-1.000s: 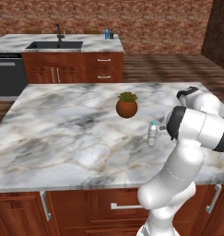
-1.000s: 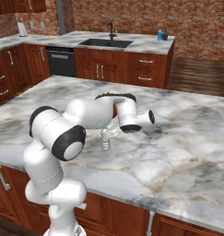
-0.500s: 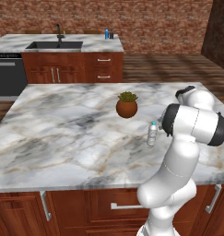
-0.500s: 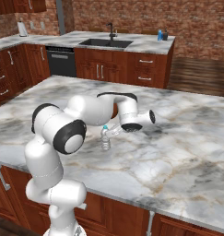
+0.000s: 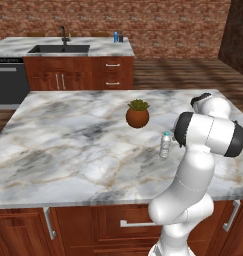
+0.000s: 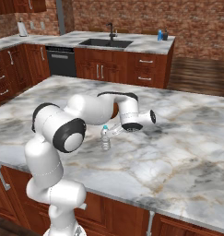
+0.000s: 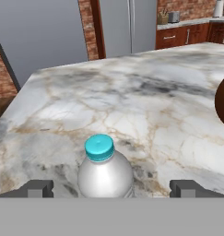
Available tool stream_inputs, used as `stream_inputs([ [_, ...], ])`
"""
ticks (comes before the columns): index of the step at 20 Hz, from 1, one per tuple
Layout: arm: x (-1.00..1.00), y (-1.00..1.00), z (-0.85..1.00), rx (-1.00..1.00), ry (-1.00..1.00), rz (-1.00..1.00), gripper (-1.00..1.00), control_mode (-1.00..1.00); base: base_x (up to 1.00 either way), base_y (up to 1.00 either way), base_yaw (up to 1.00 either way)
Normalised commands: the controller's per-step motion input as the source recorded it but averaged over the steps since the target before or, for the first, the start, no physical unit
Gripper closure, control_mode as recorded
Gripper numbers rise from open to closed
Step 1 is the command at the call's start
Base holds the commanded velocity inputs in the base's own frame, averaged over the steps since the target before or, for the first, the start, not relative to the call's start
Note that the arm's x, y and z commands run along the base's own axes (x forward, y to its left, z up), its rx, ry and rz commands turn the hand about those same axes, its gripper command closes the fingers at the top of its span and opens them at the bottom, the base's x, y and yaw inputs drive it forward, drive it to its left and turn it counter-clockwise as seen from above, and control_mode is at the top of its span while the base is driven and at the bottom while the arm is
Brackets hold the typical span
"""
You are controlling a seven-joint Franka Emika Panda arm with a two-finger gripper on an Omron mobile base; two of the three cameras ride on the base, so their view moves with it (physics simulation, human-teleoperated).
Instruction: Move the drinks to the dining counter.
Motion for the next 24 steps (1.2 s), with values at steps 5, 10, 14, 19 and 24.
stream_inputs([
  [5, 0.00, 0.00, 0.00, 0.00, 0.00, 0.00, -1.00, -1.00, 0.00, 0.00, 0.00],
  [10, -0.10, 0.04, 0.00, 0.00, 0.00, 0.00, -1.00, -1.00, 0.00, 0.00, 0.00],
  [14, -0.23, 0.14, 0.00, 0.00, 0.00, 0.00, -1.00, -1.00, 0.00, 0.00, 0.00],
  [19, -0.10, 0.20, 0.00, 0.00, 0.00, 0.00, -1.00, -1.00, 0.00, 0.00, 0.00],
  [24, 0.04, 0.06, 0.00, 0.00, 0.00, 0.00, -1.00, -1.00, 0.00, 0.00, 0.00],
])
